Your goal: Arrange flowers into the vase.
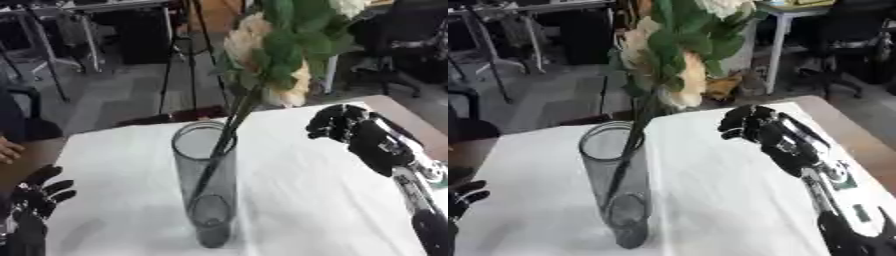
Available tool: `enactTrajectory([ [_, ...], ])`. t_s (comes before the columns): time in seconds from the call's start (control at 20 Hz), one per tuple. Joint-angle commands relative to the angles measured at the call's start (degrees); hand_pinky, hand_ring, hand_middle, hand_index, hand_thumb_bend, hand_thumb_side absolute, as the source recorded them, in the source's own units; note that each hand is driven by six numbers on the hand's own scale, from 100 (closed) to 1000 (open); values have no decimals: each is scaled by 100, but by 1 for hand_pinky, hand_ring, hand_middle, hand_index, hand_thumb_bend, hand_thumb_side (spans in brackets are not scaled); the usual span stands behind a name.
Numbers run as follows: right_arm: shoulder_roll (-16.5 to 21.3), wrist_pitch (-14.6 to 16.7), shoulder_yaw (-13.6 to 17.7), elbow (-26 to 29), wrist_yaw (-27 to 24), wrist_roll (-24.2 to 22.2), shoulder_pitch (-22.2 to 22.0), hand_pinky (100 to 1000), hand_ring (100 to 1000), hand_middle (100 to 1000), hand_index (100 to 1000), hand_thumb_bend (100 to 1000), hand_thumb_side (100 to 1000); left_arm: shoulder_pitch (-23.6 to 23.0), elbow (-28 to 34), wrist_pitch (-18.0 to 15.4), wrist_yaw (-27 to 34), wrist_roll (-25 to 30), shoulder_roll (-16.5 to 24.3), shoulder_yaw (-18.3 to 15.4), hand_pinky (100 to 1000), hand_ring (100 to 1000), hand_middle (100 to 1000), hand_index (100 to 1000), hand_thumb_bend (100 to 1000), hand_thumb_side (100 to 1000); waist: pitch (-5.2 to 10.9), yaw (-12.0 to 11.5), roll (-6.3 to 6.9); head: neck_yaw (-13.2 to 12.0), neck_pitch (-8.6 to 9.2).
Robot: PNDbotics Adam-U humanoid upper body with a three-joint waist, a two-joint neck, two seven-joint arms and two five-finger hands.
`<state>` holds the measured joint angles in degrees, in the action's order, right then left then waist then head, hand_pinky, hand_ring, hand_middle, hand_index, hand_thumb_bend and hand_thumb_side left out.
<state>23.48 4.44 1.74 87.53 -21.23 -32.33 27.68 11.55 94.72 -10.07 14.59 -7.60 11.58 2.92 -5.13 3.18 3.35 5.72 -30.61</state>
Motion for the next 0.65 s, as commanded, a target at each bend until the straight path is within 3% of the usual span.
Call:
enactTrajectory([
  [0.05,132,31,32,161,5,-11,58,772,757,673,754,830,604,28,120,-5,-16,16,134,-45,706,697,755,813,982,877,17,4,4,24,-24],
  [0.65,120,46,56,246,13,-8,-40,771,753,667,752,829,600,7,144,-8,-15,7,131,-50,704,687,744,807,983,876,9,16,-7,52,-46],
])
